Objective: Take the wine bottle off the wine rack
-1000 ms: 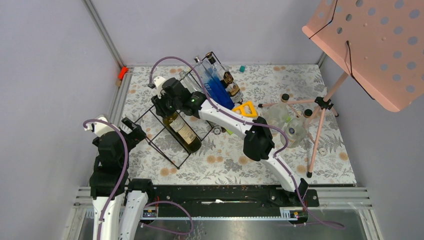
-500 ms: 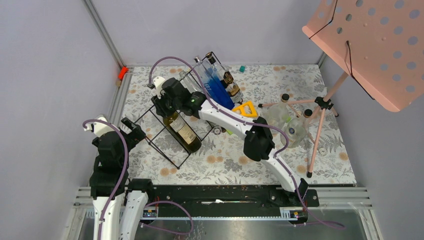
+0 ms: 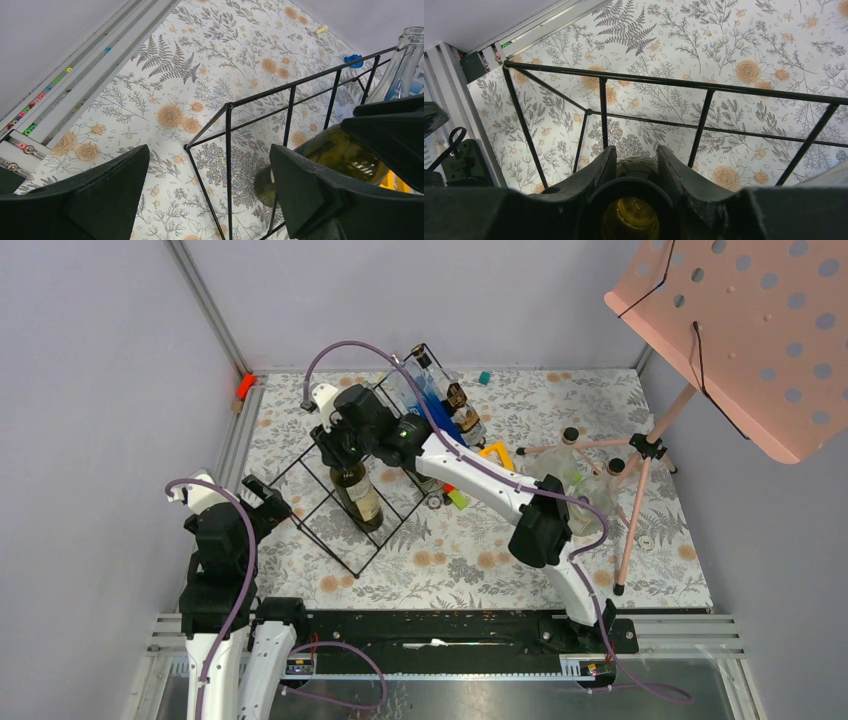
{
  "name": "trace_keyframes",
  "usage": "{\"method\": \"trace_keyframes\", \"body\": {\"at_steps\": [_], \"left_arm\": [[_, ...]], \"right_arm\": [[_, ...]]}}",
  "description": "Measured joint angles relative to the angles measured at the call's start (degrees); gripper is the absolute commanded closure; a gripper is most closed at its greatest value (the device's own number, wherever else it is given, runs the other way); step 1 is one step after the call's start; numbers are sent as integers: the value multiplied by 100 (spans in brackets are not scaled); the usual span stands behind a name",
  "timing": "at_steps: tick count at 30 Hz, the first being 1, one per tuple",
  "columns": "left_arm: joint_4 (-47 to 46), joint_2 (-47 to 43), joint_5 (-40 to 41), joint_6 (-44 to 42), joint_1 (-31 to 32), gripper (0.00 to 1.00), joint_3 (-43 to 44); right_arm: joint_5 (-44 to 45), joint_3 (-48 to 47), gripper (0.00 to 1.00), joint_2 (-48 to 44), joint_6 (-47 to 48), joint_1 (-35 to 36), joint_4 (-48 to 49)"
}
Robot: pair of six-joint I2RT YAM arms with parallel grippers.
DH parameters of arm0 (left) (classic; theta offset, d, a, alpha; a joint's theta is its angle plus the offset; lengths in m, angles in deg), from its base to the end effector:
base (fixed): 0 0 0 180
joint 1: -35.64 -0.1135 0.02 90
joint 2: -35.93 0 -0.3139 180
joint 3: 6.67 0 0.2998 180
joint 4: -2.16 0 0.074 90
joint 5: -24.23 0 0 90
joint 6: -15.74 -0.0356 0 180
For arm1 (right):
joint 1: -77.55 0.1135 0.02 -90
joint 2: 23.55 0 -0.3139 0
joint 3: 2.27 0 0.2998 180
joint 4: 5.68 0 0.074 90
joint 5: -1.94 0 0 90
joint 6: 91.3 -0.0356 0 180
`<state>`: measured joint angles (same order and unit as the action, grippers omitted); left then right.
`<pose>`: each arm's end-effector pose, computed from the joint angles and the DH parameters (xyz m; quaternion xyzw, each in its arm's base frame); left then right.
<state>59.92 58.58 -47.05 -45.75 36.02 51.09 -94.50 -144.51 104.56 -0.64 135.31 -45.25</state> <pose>0.0750 0.0109 0.3653 -0.2870 0.7746 -0.0054 0.5636 0.3184 0.5124 0.3867 -0.4381 0.7221 0.2966 0.4457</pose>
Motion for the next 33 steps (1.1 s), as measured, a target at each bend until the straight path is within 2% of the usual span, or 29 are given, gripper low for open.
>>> {"method": "trace_keyframes", "body": {"at_steps": [5, 9, 15, 20, 33], "left_arm": [[2, 0, -2, 0, 0, 1, 0], [2, 4, -2, 0, 0, 1, 0], [0, 31, -2, 0, 0, 1, 0], [0, 37, -4, 0, -2, 1, 0], [-2, 118, -31, -7, -164, 1, -2]], "right_arm": [[-4, 455, 100, -415, 44, 13, 13], [-7, 1410, 100, -1049, 149, 68, 273], [-20, 3338, 100, -2356, 321, 245, 1222], [-74, 4216, 100, -3110, 313, 308, 1928], [-122, 5998, 100, -4011, 293, 378, 3217]]}}
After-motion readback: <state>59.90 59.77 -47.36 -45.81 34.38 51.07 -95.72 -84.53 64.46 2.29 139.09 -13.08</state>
